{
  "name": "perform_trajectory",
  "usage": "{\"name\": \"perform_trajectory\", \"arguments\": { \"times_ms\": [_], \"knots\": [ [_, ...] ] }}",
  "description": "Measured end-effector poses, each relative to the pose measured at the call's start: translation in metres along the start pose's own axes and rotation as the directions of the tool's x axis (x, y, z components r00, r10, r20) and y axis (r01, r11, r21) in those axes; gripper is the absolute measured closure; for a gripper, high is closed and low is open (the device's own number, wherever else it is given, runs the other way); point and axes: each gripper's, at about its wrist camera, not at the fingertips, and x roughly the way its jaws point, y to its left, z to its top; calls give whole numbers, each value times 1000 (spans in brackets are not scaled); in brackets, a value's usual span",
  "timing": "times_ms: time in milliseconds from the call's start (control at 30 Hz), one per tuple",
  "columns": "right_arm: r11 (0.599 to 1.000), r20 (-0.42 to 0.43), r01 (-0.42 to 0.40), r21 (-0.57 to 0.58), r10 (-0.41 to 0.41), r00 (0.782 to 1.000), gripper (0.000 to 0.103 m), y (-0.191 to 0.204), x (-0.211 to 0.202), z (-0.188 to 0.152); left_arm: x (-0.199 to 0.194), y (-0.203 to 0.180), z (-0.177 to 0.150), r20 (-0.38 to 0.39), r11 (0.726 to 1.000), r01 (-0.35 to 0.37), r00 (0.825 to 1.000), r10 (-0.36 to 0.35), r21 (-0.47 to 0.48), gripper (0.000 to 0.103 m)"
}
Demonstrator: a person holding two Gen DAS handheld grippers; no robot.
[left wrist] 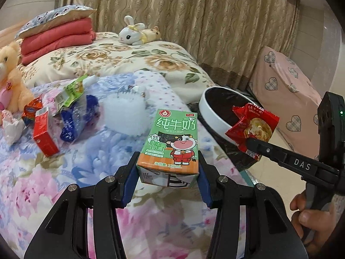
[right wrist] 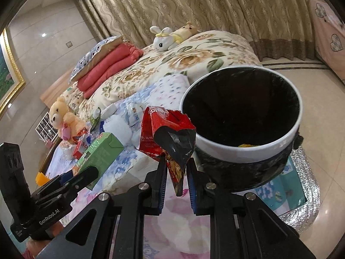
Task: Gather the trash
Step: 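Carry the carton and wrapper to the bin and open both tools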
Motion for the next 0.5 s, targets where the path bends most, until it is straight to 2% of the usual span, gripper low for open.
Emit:
{"name": "perform_trajectory", "arguments": {
  "times_ms": [500],
  "knots": [
    [998, 37, 50, 50, -52, 998, 85, -35, -12, 20, 16, -37, 22, 15, 997, 52, 998, -53, 51, 55]
  ]
}}
